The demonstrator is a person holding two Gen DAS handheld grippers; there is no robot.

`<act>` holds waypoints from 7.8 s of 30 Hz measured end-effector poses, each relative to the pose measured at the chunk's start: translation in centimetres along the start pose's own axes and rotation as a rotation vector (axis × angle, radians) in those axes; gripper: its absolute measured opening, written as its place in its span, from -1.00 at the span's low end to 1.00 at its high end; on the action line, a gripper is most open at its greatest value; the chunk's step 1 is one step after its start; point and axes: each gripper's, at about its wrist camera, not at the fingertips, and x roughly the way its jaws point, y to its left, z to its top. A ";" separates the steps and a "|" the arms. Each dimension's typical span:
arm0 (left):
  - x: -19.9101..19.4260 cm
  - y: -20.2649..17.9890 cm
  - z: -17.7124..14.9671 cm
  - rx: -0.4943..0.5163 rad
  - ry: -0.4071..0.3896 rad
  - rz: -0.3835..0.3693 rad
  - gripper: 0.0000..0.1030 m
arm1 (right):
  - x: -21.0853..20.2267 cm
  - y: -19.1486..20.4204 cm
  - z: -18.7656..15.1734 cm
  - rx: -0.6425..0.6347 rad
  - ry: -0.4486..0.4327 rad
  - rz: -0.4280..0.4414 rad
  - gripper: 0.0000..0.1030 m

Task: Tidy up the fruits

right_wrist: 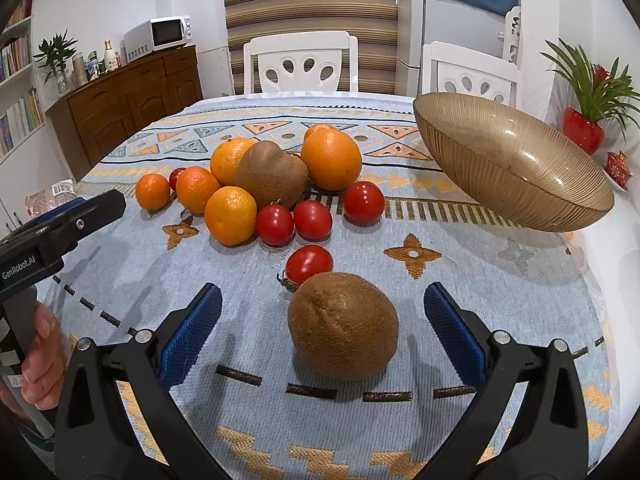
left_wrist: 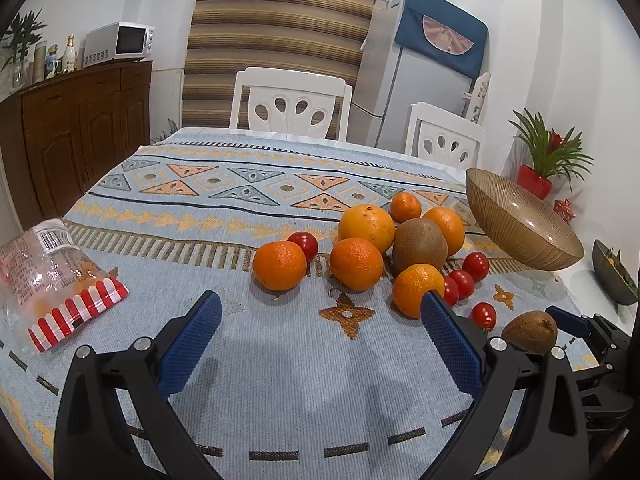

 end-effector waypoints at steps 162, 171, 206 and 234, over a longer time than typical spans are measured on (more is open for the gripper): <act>12.4 6.8 4.9 -0.288 0.351 -0.329 -0.31 | 4.5 -0.1 1.9 0.015 0.176 0.072 -0.20; 12.6 3.2 5.4 -0.088 0.313 -0.188 -0.32 | 4.7 1.1 1.9 -0.037 0.162 0.021 -0.42; 8.3 -20.2 13.9 0.226 0.197 -0.541 -0.47 | -4.5 -19.1 8.3 0.347 -0.056 -0.096 -0.42; 14.3 -25.5 9.0 0.226 0.362 -0.599 -0.19 | -2.6 -23.3 7.1 0.429 0.017 -0.117 -0.35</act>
